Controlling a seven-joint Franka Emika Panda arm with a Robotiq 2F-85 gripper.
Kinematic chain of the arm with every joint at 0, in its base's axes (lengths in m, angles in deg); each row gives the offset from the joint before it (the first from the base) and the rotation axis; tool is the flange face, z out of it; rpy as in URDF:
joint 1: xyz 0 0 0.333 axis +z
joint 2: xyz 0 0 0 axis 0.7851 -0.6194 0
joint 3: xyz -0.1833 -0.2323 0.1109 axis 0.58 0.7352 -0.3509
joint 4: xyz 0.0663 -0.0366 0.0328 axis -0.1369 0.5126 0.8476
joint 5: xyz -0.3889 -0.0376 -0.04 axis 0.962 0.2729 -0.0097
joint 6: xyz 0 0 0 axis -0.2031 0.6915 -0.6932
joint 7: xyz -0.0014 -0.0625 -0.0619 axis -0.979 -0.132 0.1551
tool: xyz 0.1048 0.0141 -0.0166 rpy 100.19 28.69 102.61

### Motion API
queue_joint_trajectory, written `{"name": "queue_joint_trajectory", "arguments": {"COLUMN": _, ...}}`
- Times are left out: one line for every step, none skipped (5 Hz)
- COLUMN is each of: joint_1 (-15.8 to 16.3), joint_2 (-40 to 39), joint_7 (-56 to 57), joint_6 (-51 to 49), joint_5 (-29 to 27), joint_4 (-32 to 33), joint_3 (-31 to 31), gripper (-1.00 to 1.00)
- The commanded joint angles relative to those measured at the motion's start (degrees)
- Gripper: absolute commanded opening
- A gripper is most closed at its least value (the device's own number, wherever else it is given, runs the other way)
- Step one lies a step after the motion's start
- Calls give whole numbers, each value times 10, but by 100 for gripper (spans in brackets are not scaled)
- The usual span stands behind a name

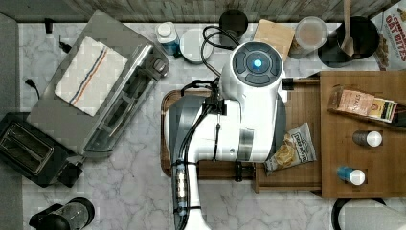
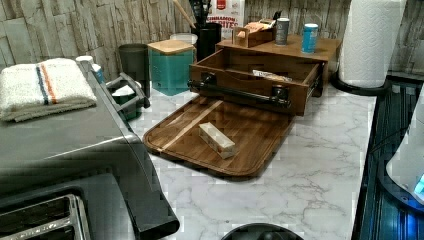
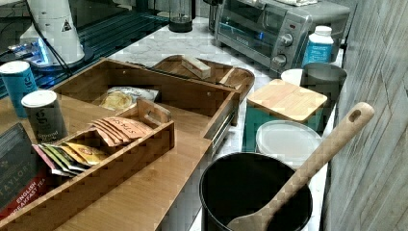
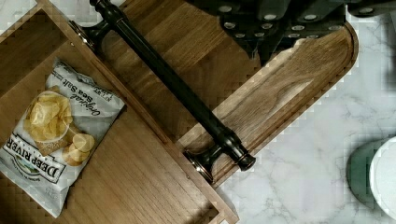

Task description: Close the drawer.

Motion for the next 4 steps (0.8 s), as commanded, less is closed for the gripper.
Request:
{"name": "queue_joint_trajectory", "arguments": {"joint_1": 0, "joint_2": 0, "joint_7": 0, "joint_6": 0, "joint_5": 0, "joint_4": 0, "joint_3": 0, "gripper": -100}}
{"name": "queue_joint_trajectory", "arguments": {"joint_1": 8, "joint_2": 24, "joint_7": 91, "joint_6": 56, "joint_5": 11, "joint_4": 68, "joint_3": -12, "gripper": -100}}
{"name": "queue_joint_trajectory", "arguments": {"joint_1": 18, "joint_2": 42, "joint_7": 126, "joint_6": 105, "joint_5": 24, "joint_4": 120, "joint_3": -24, "gripper": -100}}
{"name": "queue_joint_trajectory", "arguments": {"joint_1": 30, "joint_2": 40, "joint_7": 164, "joint_6": 118, "joint_5": 37, "joint_4": 127, "joint_3": -30, "gripper": -100}}
